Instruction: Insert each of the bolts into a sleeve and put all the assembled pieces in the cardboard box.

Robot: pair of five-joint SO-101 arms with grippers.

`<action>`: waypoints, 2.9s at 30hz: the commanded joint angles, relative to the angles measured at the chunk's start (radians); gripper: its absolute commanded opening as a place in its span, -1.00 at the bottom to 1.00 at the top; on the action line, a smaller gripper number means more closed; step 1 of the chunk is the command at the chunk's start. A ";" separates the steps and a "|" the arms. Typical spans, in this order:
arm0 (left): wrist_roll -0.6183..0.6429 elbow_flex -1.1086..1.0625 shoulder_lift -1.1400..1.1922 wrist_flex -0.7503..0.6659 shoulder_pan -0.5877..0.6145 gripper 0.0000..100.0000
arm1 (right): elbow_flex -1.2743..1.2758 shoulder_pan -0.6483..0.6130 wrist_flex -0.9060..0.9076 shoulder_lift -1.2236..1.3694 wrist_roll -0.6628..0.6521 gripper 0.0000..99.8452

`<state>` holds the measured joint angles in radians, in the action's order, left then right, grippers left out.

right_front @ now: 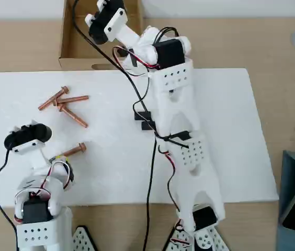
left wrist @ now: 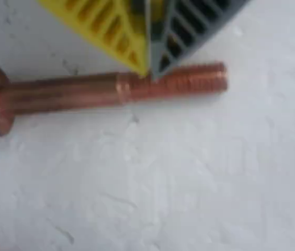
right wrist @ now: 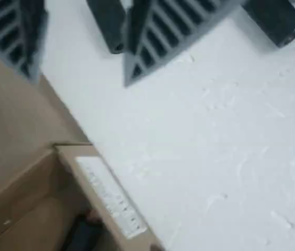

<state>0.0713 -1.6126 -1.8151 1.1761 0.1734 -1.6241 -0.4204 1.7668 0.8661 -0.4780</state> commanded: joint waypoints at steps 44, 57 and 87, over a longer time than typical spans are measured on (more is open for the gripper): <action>-0.002 0.005 -0.007 0.003 0.011 -1.00 | 1.656 0.002 -0.178 -0.806 -0.566 -0.66; -0.002 0.005 -0.007 0.003 0.011 -1.00 | 1.767 -0.008 -0.388 -0.730 -0.580 -0.66; -0.002 0.005 -0.007 0.003 0.011 -1.00 | 1.624 -0.007 -0.442 -0.435 -0.575 -0.84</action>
<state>0.0713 -1.6126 -1.8151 1.1761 0.1734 0.0038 -0.4158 1.3265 0.4135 -1.0457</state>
